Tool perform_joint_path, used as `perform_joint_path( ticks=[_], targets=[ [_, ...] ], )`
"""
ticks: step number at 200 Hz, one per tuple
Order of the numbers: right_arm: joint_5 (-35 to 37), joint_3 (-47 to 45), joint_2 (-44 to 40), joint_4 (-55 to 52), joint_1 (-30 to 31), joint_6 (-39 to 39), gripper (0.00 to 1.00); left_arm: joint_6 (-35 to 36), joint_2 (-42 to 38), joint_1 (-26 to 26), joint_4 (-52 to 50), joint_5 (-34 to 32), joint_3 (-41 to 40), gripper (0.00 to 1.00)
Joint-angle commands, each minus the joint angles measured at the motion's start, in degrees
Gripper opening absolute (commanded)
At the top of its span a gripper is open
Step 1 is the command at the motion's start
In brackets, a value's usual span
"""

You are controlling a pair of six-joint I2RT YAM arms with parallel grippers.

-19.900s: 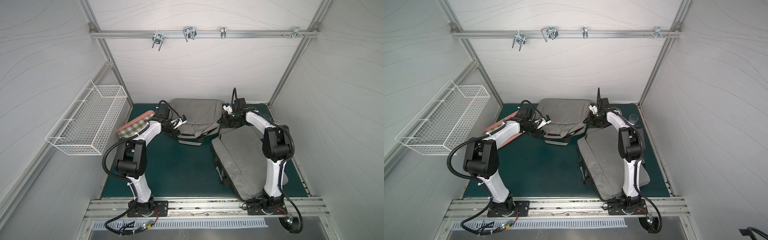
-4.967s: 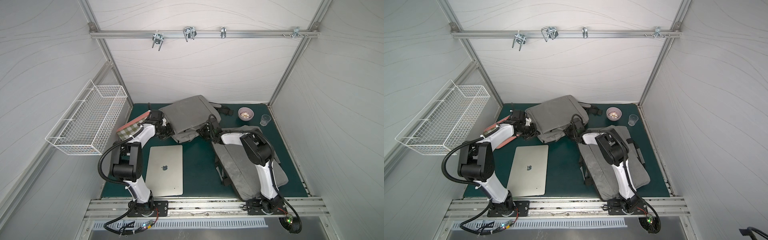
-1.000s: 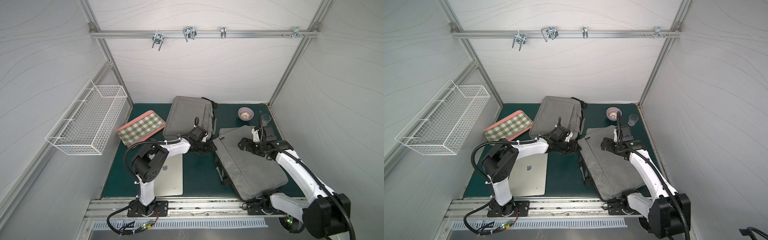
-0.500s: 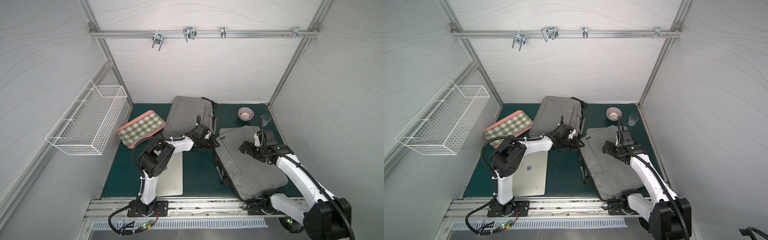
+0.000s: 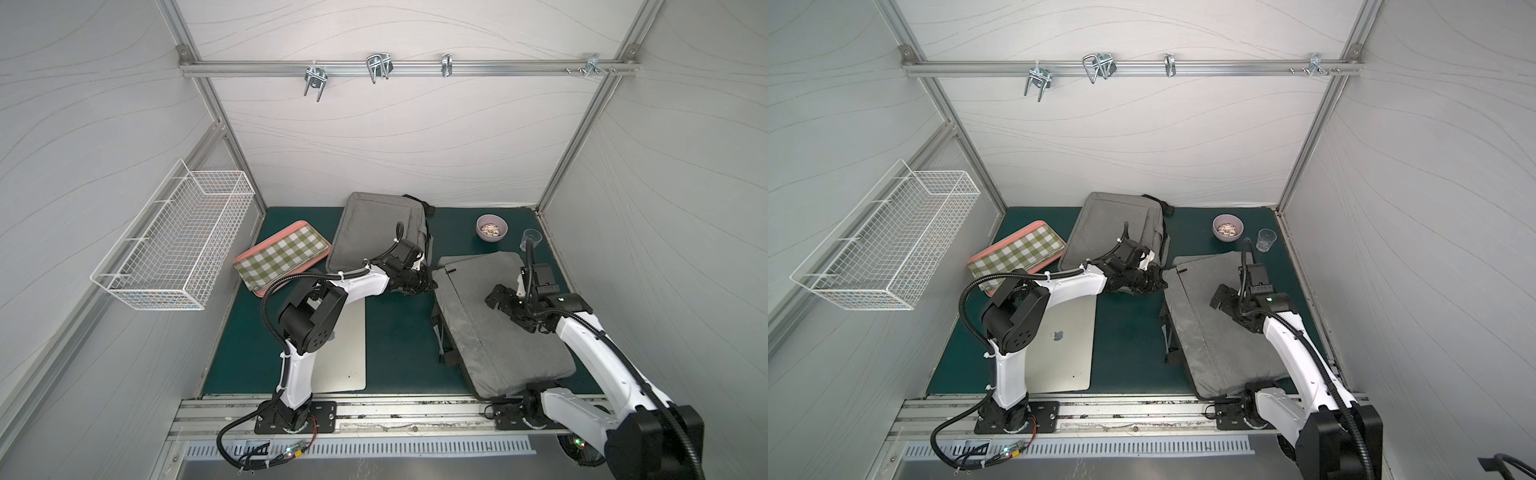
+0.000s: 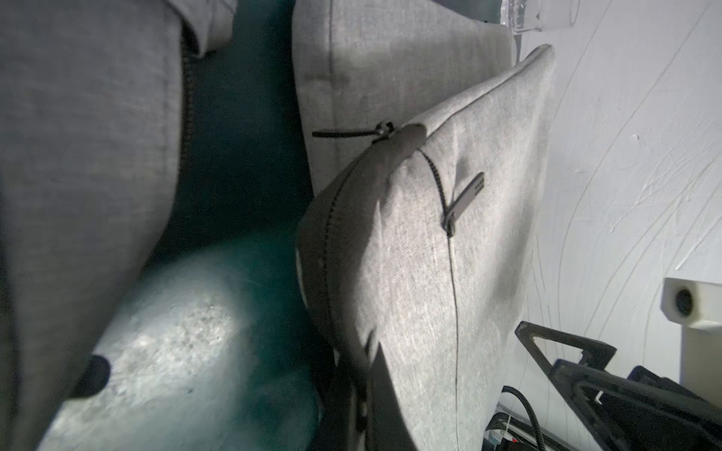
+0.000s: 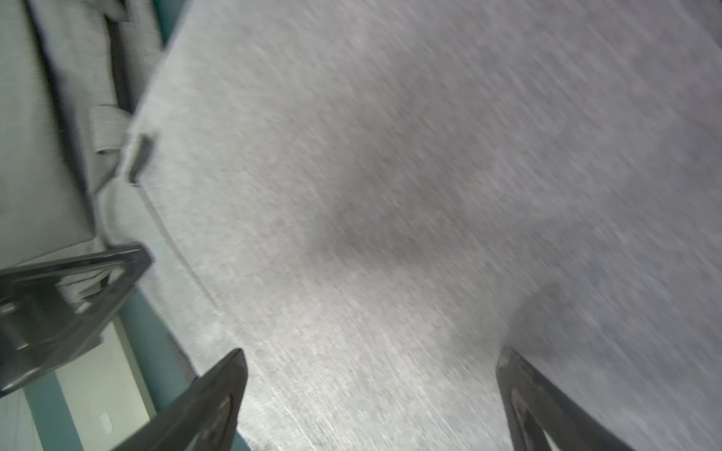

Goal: Open the zippered laptop bag and take out the laptop
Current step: Adjust the zippered laptop bag.

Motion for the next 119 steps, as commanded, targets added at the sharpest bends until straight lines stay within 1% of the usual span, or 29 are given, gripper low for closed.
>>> perform_joint_path(
  ticks=[1,20,48,89,119],
  targets=[
    [5.18,1.43,-1.4,-6.84,-0.73,4.57,0.99,3.12,-4.14,0.42,0.1,-0.13,3.92,0.0],
    [6.15,1.01,-1.96,-7.79,-1.32,5.98,0.99,3.72,-6.37,1.46,0.29,-0.88,3.93,0.0],
    [5.42,0.38,-1.88,-7.87,-1.69,7.16,0.99,5.0,-10.13,3.67,-0.76,-3.91,3.38,0.0],
    [5.46,0.94,-1.97,-7.2,-1.91,6.55,0.99,3.87,-12.7,6.82,0.62,-9.75,0.41,0.0],
    [5.31,1.56,-2.1,-7.22,-2.09,5.92,0.99,0.67,-14.86,8.7,1.75,-16.4,-3.37,0.0]
  ],
)
